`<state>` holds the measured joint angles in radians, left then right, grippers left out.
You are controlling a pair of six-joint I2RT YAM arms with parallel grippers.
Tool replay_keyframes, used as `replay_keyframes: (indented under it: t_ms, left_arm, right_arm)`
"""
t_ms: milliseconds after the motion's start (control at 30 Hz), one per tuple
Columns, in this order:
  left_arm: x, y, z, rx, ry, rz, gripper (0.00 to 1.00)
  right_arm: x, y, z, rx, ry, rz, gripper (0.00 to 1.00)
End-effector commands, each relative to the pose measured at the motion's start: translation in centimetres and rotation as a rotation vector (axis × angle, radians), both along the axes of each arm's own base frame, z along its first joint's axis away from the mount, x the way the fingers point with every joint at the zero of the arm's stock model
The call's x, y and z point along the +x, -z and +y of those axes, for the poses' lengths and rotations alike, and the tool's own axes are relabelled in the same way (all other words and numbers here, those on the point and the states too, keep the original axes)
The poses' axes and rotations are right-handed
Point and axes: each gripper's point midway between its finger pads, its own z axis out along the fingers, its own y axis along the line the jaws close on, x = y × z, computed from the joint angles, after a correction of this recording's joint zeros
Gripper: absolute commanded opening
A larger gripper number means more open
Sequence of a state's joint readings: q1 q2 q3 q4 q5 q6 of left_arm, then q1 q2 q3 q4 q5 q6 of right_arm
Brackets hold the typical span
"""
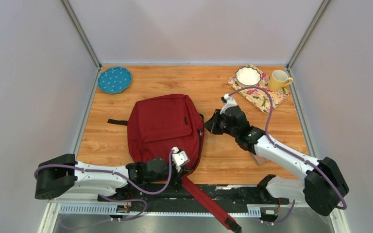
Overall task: Pack the student bag
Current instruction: Zip the student bag at the center of the board.
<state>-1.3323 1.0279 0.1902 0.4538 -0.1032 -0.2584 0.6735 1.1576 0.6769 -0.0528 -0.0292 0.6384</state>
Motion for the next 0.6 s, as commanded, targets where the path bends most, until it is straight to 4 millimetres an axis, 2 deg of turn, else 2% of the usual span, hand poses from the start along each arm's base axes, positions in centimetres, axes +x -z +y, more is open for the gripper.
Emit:
replay_keyframes:
  t_ms: [0, 167, 333, 400, 433, 467, 533, 567]
  left_arm:
    - [-2.5, 3.3, 1.7, 0.107, 0.058, 0.097, 0.00]
    - [-2.1, 3.3, 2.1, 0.110, 0.039, 0.084, 0.00]
    - [-1.9, 3.0, 2.3, 0.097, 0.019, 0.081, 0.00]
    - [-1.6, 2.8, 2.4, 0.085, 0.004, 0.074, 0.00]
    - [-1.5, 2.5, 2.3, 0.074, -0.001, 0.068, 0.00]
    - [-1.2, 2.3, 2.3, 0.070, -0.017, 0.062, 0.00]
    - [-0.8, 2.1, 2.5, 0.080, -0.052, 0.066, 0.06]
    - [-0.4, 1.4, 2.3, 0.071, -0.069, 0.059, 0.09]
  right_arm:
    - [5.2, -7.9, 0.9, 0.120, 0.073, -0.221, 0.00]
    - [6.9, -7.5, 1.0, 0.119, 0.103, -0.196, 0.00]
    - [6.7, -7.0, 1.2, 0.135, 0.085, -0.167, 0.00]
    - [6.1, -6.6, 1.4, 0.139, 0.060, -0.142, 0.00]
    - [5.7, -6.1, 1.4, 0.135, 0.048, -0.130, 0.06]
    - [5.3, -5.5, 1.4, 0.123, 0.037, -0.108, 0.33]
    - [4.5, -4.7, 1.3, 0.110, 0.015, -0.072, 0.54]
    - [3.9, -3.7, 1.0, 0.090, 0.013, -0.043, 0.63]
